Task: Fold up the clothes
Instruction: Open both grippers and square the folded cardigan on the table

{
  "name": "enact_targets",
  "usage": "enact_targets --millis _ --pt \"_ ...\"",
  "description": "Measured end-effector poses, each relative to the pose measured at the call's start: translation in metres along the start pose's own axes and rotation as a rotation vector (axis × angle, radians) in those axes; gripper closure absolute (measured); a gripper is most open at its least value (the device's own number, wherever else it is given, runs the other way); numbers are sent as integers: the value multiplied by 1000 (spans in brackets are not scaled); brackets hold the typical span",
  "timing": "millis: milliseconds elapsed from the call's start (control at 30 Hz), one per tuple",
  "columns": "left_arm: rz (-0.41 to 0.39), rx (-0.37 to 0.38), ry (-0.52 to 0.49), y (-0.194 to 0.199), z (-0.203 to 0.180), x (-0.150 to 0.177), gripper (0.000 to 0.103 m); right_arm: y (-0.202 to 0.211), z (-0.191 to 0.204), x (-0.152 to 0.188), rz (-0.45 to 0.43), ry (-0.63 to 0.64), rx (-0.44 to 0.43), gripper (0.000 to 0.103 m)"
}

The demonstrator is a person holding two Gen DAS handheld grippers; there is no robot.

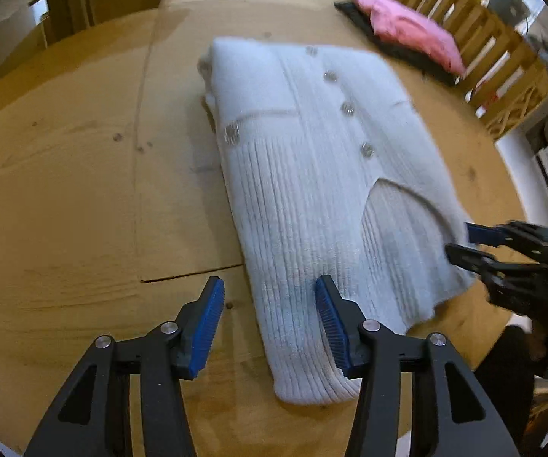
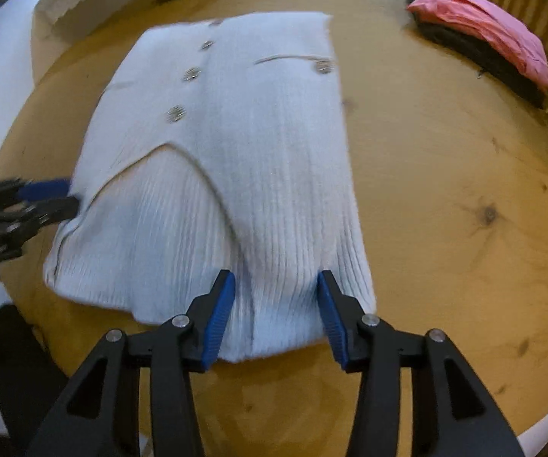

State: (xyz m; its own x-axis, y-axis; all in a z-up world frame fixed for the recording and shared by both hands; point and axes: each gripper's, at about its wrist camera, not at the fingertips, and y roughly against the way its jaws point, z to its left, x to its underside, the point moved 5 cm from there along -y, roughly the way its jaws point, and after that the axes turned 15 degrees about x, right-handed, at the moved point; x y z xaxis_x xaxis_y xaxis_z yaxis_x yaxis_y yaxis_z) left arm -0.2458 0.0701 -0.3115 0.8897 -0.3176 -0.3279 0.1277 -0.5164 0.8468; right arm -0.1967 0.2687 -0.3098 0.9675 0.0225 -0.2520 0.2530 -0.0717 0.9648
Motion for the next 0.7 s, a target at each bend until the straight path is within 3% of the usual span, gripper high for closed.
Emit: enact_targets --millis 67,133,233,300,400,533,567,700 --pt "1 -30 -26 -1 4 -4 38 3 8 7 9 31 -3 57" --pt "2 -52 -33 2 9 -6 37 9 7 9 4 44 8 58" --pt "-16 -73 -12 20 11 -4 55 33 -14 5 -74 -47 92 58" --pt "-35 -62 -17 35 0 2 56 56 -25 7 -132 -102 152 58" --pt "-70 -46 -56 61 -30 16 49 94 -29 17 -204 -120 241 57" --pt "-175 -57 -92 100 -72 32 34 138 -25 31 -277 -133 359 46" --pt "-199 -62 -97 108 -80 35 30 145 -28 43 -290 -144 361 45" --pt "-242 -114 -124 130 -99 48 28 156 -17 60 -296 -181 286 45"
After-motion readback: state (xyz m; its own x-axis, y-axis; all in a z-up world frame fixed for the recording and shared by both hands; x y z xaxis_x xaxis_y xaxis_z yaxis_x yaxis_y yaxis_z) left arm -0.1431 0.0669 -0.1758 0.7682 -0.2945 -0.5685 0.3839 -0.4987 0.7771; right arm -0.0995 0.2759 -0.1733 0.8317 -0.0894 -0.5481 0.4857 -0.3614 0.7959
